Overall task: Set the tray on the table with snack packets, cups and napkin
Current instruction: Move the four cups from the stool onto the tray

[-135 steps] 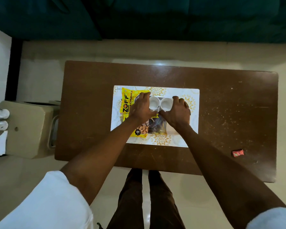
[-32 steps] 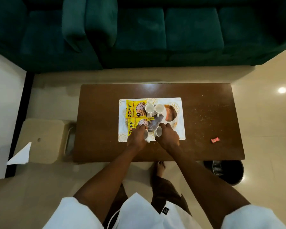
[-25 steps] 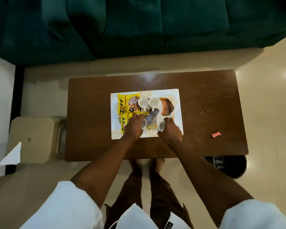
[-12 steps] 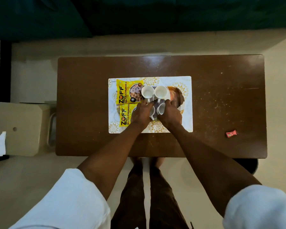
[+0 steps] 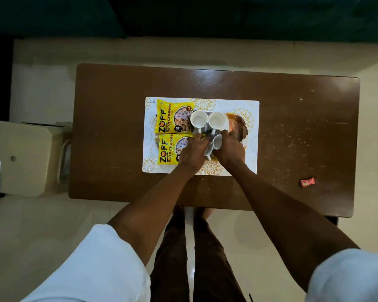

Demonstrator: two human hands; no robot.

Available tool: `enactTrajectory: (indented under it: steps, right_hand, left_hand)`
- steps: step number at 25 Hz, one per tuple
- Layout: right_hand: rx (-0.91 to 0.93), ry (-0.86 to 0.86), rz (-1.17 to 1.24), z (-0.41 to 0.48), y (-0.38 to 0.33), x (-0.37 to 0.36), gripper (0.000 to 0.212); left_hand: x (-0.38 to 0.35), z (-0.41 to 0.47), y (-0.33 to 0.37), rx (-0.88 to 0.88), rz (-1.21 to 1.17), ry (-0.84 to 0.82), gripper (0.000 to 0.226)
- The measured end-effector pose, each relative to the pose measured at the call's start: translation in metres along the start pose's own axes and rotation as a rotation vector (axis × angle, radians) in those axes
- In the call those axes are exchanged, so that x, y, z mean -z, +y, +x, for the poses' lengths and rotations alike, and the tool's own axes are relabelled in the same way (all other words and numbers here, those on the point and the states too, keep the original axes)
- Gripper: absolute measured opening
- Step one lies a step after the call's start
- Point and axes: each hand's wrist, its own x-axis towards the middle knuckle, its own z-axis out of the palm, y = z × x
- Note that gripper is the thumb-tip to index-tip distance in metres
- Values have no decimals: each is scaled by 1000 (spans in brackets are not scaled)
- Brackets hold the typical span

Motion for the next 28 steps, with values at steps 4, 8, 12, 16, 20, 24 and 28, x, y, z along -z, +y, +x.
enactTrajectory:
  steps: [4, 8, 12, 16, 20, 24, 28]
  right_hand:
    - [25, 8, -11, 0, 1, -1, 64]
    - [49, 3, -40, -1, 1, -2, 68]
    - [46, -15, -22, -3, -2, -5, 69]
    - [43, -22, 12, -3, -4, -5, 66]
    - [45, -29, -7, -4, -3, -4, 69]
    - [67, -24, -37, -5, -3, -3, 69]
    - [75, -34, -44, -6, -2, -4, 70]
  left_hand:
    - [-1, 0, -1, 14, -9, 24, 70]
    - [-2, -1, -5, 23, -39, 42, 66]
    - [1, -4, -8, 6, -59, 45, 65]
    - [4, -3, -10, 20, -74, 8, 50]
    - [3, -6, -12, -19, -23, 27, 51]
    - [3, -5, -18, -57, 17, 30, 54]
    - [2, -4, -20, -50, -19, 40, 48]
